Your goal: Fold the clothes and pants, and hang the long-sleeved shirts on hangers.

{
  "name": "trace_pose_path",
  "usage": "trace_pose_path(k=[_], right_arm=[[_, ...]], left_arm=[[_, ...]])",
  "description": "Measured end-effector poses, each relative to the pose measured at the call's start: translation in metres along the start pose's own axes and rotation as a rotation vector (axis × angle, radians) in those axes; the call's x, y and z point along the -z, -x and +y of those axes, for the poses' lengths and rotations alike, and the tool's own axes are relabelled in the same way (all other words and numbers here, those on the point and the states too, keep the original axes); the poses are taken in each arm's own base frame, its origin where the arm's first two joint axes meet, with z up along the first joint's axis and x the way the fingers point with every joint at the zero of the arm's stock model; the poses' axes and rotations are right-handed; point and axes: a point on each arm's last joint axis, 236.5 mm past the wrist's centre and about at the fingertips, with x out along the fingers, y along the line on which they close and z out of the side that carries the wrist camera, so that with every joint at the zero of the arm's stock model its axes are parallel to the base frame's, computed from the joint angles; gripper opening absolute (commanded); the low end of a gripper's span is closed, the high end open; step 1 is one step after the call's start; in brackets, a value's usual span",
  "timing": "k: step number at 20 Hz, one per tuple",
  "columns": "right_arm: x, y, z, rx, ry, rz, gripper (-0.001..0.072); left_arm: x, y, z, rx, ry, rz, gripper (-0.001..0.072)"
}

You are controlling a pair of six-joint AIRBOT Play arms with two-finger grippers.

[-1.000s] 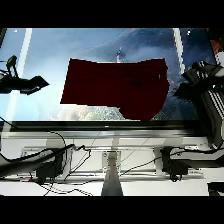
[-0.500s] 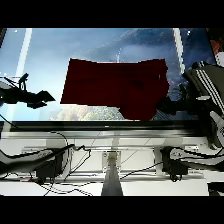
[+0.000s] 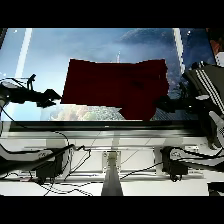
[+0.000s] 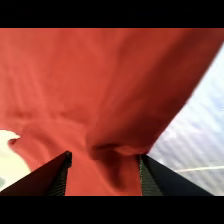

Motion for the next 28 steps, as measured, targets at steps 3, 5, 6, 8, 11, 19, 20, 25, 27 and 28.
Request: trace_pose_path(k=[3,5,6,8,11,19,20,25,27,28], right_arm=[[-0.007,0.014,-0.011,0.088,0.047,0.031,0.0546],[-0.011,0.023,-0.020,0.148,0.064,0.048,0.0546],[-0.011,0.027,-0.024,0.173,0.070,0.057,0.0546],[-0.009,0.030,-0.029,0.198,0.070,0.074,0.0547],[-0.005,0.032,-0.032,0.214,0.064,0.094,0.0546],[-0.029,0.056,-0.011,0.206,0.112,0.059,0.0496],[-0.033,0.061,-0.008,0.212,0.127,0.050,0.0496],[-0.025,0.074,-0.028,0.288,0.136,0.061,0.0485],[-0.016,0.064,-0.037,0.282,0.102,0.059,0.0484],[-0.012,0.055,-0.039,0.265,0.078,0.048,0.0479]], left_arm=[[0.005,-0.015,-0.008,0.010,-0.017,0.044,0.0452],[0.007,-0.024,-0.014,0.023,-0.021,0.060,0.0205],[0.007,-0.027,-0.013,0.010,-0.030,0.065,0.0047],[0.008,-0.031,-0.011,-0.007,-0.045,0.071,0.0017],[0.008,-0.034,-0.014,-0.001,-0.047,0.076,0.0017],[0.008,-0.035,-0.018,0.008,-0.046,0.075,0.0017],[0.008,-0.035,-0.018,0.008,-0.045,0.075,0.0018],[0.008,-0.035,-0.018,0.008,-0.045,0.075,0.0017],[0.008,-0.035,-0.018,0.009,-0.045,0.075,0.0018],[0.008,-0.035,-0.018,0.009,-0.045,0.075,0.0017]])
